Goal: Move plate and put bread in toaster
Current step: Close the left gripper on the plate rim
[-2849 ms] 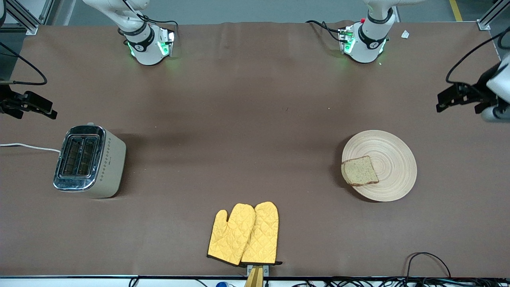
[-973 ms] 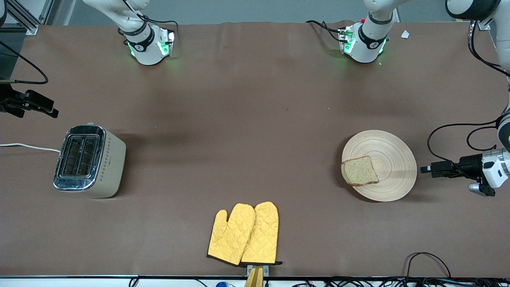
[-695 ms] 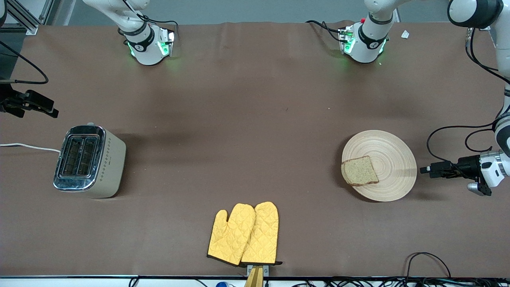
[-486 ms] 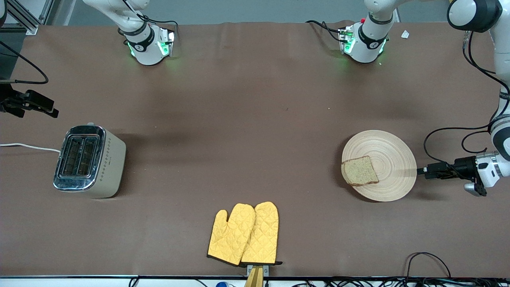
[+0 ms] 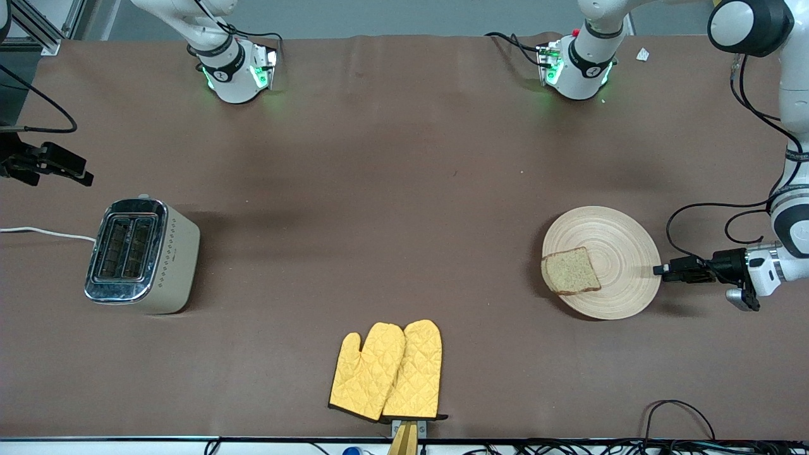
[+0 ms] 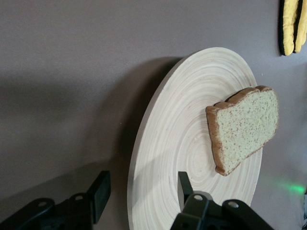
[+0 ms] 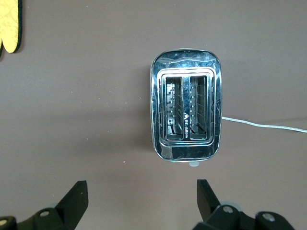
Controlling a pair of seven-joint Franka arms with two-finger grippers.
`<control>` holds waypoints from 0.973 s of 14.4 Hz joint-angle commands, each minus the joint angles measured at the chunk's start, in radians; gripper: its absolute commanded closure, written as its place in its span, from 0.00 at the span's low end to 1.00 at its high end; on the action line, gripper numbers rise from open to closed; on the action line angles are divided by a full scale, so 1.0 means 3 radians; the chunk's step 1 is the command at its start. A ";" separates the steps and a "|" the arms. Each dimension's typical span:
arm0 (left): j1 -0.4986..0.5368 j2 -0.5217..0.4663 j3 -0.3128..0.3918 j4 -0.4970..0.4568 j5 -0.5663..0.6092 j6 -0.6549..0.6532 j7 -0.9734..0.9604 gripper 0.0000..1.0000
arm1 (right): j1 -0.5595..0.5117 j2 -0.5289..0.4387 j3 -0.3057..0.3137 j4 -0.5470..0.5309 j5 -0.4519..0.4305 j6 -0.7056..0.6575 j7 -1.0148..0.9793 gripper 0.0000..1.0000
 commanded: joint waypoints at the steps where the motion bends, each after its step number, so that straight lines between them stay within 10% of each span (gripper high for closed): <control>1: 0.0016 0.0071 -0.0010 0.0068 -0.0055 -0.0069 0.0185 0.45 | -0.0006 -0.0075 0.0004 -0.0051 -0.0001 -0.0018 -0.0011 0.00; 14: 0.0092 0.0132 -0.0010 0.0079 -0.0060 -0.0156 0.0252 0.78 | -0.0006 -0.0075 -0.0001 -0.0051 -0.0001 -0.0013 -0.0016 0.00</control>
